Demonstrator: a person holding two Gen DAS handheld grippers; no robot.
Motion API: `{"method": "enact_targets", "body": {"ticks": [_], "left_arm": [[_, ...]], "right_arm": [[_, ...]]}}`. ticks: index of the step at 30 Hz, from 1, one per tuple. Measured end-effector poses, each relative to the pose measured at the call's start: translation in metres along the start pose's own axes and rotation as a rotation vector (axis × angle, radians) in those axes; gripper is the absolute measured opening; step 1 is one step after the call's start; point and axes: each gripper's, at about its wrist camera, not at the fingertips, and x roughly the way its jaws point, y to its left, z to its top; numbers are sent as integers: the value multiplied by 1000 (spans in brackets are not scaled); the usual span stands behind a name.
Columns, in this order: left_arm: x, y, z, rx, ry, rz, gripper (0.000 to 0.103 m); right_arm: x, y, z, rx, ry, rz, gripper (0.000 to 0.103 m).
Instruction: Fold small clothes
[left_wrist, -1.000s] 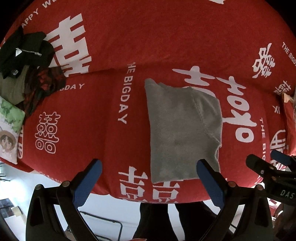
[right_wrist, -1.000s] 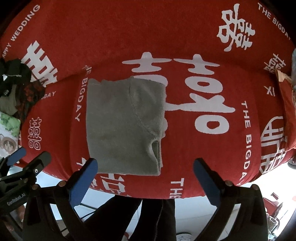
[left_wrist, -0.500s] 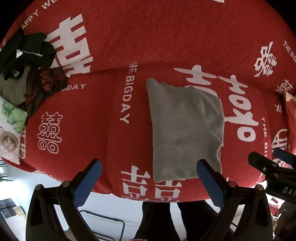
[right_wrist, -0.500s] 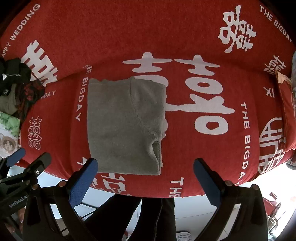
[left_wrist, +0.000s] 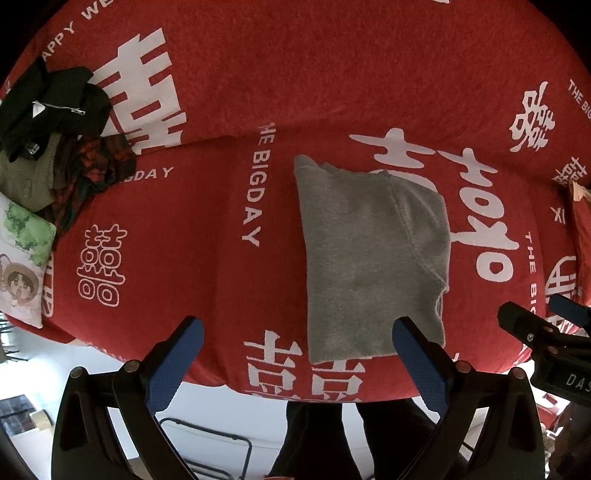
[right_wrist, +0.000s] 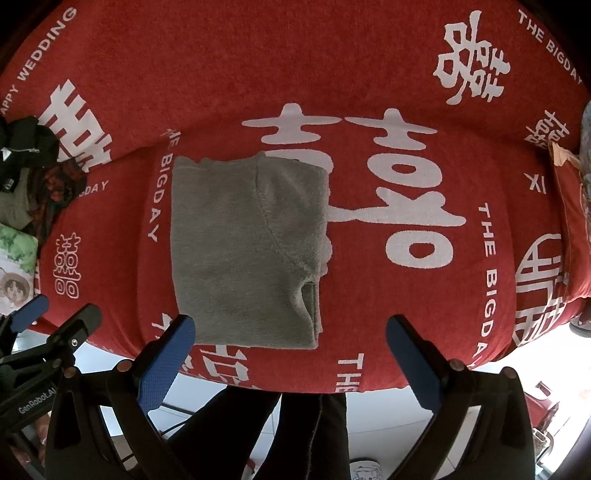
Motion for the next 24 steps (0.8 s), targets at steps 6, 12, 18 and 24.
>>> {"method": "enact_targets", "body": {"ticks": [6,12,18,24], "left_arm": [[0,1,0,3,0,3,102],[0,1,-1,-1,0,5,102],[1,0,-1,0,1,5,102],[1,3,-1,5,3,6,102]], "right_arm": [[0,0,1,-1,3,1,103],[0,1,1,-2,2,1,103],[0,1,2,-4,3,2,103],[1,0,1,-7,4,1,103]]}}
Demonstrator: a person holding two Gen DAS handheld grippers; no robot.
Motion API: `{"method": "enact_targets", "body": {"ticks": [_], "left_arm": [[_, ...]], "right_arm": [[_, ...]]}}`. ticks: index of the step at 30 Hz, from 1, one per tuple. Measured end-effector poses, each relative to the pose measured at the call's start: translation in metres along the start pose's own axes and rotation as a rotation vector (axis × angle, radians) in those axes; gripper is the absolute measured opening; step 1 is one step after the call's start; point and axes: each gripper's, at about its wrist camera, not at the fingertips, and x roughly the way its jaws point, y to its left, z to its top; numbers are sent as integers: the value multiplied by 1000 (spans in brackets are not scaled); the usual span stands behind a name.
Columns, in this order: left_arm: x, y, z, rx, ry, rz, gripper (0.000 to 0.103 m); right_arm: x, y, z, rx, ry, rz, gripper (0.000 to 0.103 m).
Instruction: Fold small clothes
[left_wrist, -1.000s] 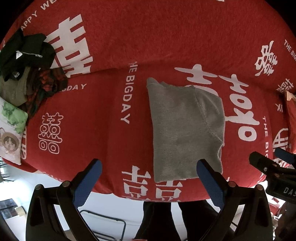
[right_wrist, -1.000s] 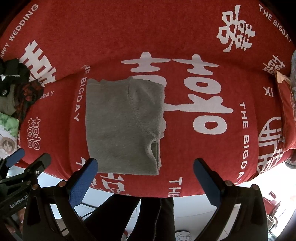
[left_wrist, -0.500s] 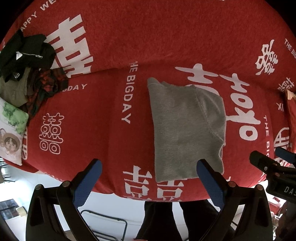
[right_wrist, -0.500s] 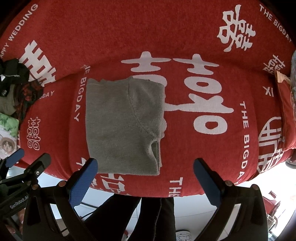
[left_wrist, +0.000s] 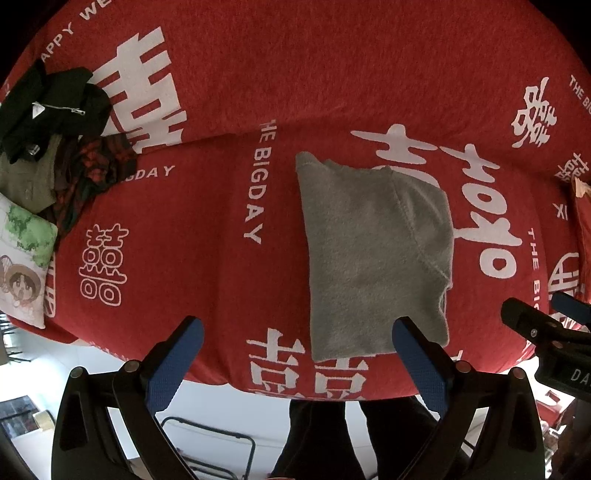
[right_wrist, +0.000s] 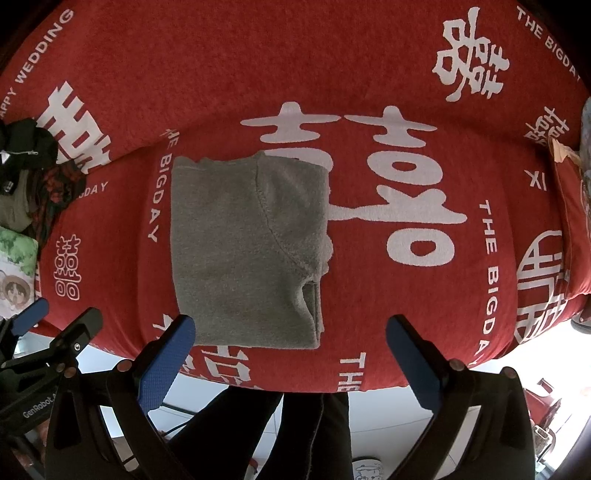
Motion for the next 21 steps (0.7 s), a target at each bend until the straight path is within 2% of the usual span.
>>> {"method": "enact_targets", "body": {"ticks": [21], "left_arm": [[2,1,-2,13,3,13,102]], "right_arm": [[2,0,-2,4,4,1,103]]}}
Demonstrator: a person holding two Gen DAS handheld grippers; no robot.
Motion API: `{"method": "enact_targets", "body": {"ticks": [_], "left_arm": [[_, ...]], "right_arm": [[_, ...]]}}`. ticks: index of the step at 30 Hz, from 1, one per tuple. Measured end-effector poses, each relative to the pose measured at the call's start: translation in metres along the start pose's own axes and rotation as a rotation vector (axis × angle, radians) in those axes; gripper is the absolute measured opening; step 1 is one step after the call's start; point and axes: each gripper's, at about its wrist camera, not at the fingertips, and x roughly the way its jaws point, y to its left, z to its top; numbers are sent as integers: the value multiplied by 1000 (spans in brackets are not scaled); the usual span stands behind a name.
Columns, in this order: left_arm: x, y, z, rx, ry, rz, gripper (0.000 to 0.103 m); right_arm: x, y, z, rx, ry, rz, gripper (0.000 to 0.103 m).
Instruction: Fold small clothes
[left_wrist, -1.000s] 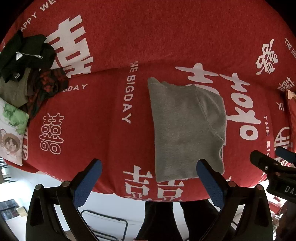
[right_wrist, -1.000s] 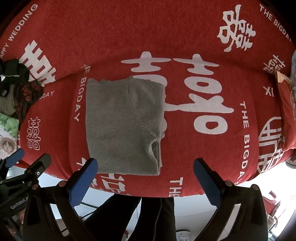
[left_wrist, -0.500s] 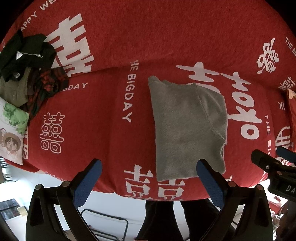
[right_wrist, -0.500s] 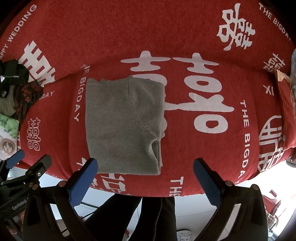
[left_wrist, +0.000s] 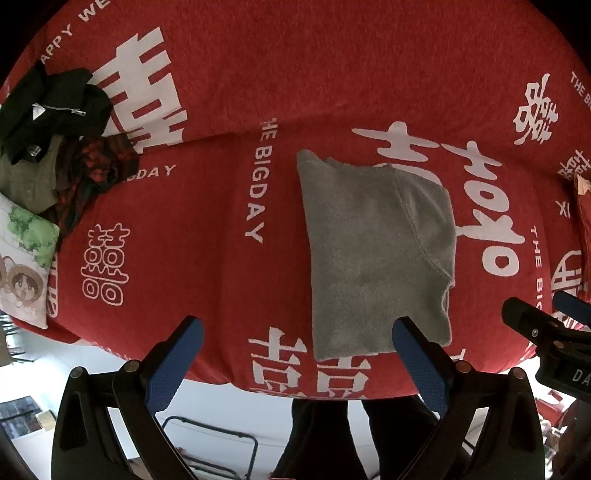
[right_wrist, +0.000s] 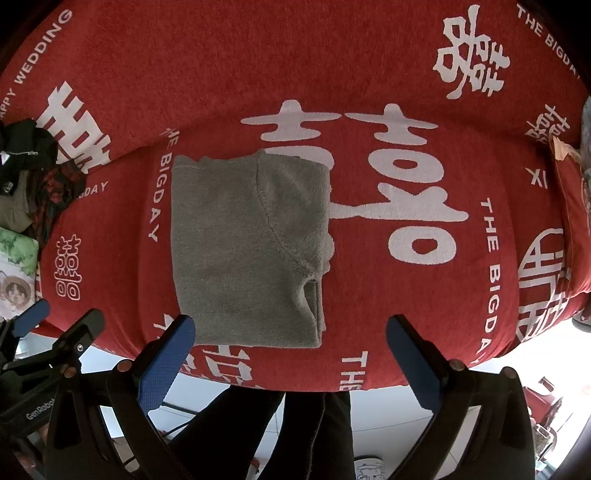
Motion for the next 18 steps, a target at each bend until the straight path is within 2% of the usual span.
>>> {"method": "enact_targets", "body": {"ticks": [18], "left_arm": [[2,-4,-2,10,10,13,102]], "right_arm": [[0,0,0,-1,1,1,103]]}}
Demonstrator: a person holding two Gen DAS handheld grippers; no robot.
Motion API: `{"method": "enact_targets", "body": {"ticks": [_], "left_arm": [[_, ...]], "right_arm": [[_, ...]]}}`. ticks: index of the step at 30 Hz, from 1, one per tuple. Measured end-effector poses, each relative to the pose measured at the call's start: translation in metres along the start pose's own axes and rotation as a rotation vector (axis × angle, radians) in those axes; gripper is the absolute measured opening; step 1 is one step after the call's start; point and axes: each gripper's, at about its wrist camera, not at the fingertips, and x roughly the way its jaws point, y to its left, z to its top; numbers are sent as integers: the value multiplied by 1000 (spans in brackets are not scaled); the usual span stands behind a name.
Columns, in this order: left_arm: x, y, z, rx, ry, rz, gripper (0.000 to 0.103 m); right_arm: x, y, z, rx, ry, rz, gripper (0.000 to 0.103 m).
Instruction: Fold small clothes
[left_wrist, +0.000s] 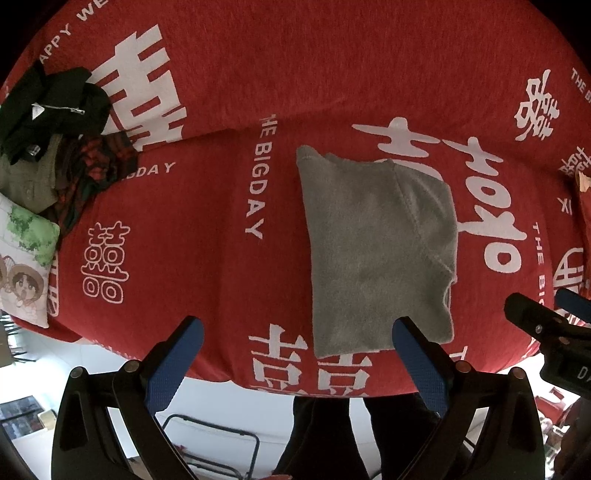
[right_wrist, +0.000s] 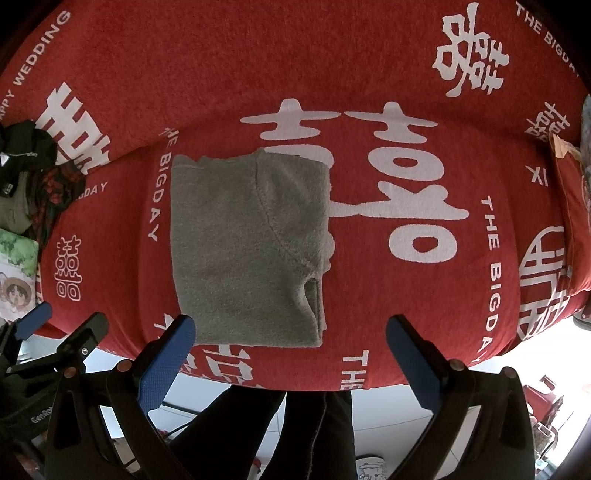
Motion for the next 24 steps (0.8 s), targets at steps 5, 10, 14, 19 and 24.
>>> {"method": "enact_targets", "body": {"ticks": [5,10,14,19,24], "left_arm": [[1,0,2,6,1,6,102],[1,0,3,6,3,7,102],[0,2,5,-1,2,0,102],[-1,1,7,1,-5,-4,102],[-2,-1,8,10,-7,-15,102]], "right_arm": [[0,0,0,-1,0,0,103],[0,0,1,-2,2,2,103],[1,1,-2,3,0,2,103],[2,3,-5,8,-2,1,103],[2,3,-4,5,-1,1,103]]}}
